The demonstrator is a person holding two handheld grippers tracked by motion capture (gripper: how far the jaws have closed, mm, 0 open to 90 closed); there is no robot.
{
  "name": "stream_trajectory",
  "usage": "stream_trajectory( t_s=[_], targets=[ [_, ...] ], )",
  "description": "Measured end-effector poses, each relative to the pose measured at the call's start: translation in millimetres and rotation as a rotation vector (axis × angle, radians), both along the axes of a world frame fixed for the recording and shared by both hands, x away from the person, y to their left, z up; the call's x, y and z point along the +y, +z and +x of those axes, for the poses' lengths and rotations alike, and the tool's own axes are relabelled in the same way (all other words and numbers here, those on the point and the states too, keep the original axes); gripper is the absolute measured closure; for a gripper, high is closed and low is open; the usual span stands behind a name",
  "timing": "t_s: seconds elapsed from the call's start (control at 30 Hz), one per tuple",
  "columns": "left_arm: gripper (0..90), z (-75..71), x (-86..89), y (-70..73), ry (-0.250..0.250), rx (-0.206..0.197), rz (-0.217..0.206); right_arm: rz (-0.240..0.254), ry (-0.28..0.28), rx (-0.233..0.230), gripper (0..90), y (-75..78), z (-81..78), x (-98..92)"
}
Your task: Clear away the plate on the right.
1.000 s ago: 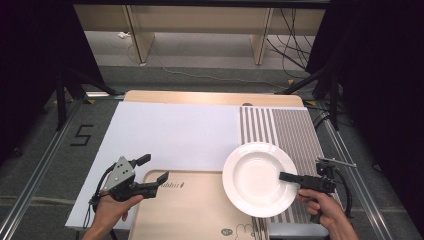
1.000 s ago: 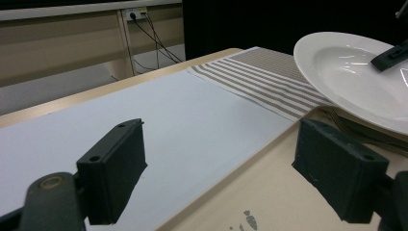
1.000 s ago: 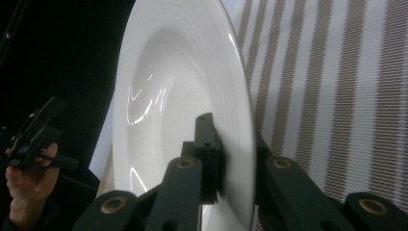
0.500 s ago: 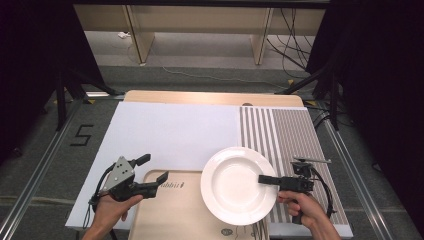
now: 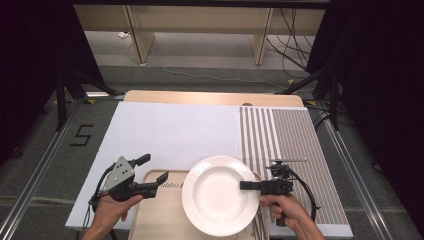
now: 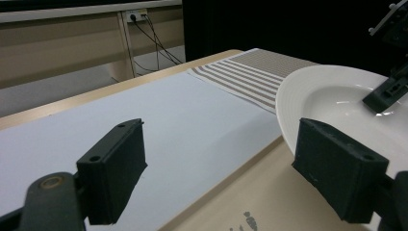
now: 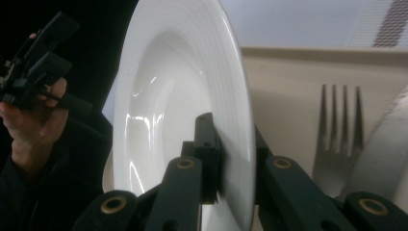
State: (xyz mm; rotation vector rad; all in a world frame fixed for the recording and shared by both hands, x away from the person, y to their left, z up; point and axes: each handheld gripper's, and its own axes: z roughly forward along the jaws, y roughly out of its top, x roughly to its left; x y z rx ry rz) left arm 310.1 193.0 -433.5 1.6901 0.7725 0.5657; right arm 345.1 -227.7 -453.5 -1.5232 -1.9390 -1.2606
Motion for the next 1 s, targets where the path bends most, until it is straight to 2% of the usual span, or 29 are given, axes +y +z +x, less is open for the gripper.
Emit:
stream_trajectory(
  t_s=[0.03, 0.47, 0.53, 0.57, 0.6, 0.67, 0.77, 0.83, 0.9, 0.93, 1.0],
  targets=[
    [17.6, 0.0, 0.0, 0.0, 0.0, 0.0, 0.0, -0.011, 0.01, 0.051, 82.9, 2.7, -1.5, 2.9],
    [17.6, -0.5, -0.5, 0.5, -0.002, 0.001, -0.003, -0.057, 0.096, 0.056, 82.7, -3.6, -2.7, 36.2],
    [17.6, -0.6, -0.7, 0.5, -0.004, 0.0, -0.002, -0.085, 0.088, 0.036, 82.7, -5.8, -2.7, 40.5],
    [17.6, -0.7, -0.7, 0.6, -0.004, 0.0, -0.002, -0.076, 0.108, 0.02, 82.7, -7.9, -1.9, 41.1],
    [17.6, -0.7, -0.7, 0.6, -0.005, 0.0, -0.001, -0.087, 0.108, 0.038, 82.7, -7.5, -2.2, 41.6],
    [17.6, -0.6, -0.7, 0.4, -0.006, 0.002, -0.003, -0.107, 0.106, 0.019, 82.5, -10.0, -1.9, 43.5],
    [17.6, -0.6, -0.6, 0.5, -0.005, 0.001, -0.002, -0.1, 0.132, 0.018, 82.5, -11.5, -2.1, 45.1],
    [17.6, -0.7, -0.7, 0.5, -0.006, 0.002, -0.002, -0.12, 0.115, 0.024, 82.5, -12.1, -2.2, 47.6],
    [17.6, -0.5, -0.8, 0.2, -0.006, 0.003, -0.001, -0.096, 0.14, 0.031, 82.5, -12.6, -1.9, 47.1],
    [17.6, -0.5, -0.9, 0.1, -0.006, 0.002, -0.001, -0.105, 0.132, 0.061, 82.6, -10.9, -2.8, 47.7],
    [17.6, -0.7, -0.8, 0.2, -0.006, 0.002, -0.001, -0.108, 0.135, 0.056, 82.6, -12.0, -2.6, 47.8]
  ],
)
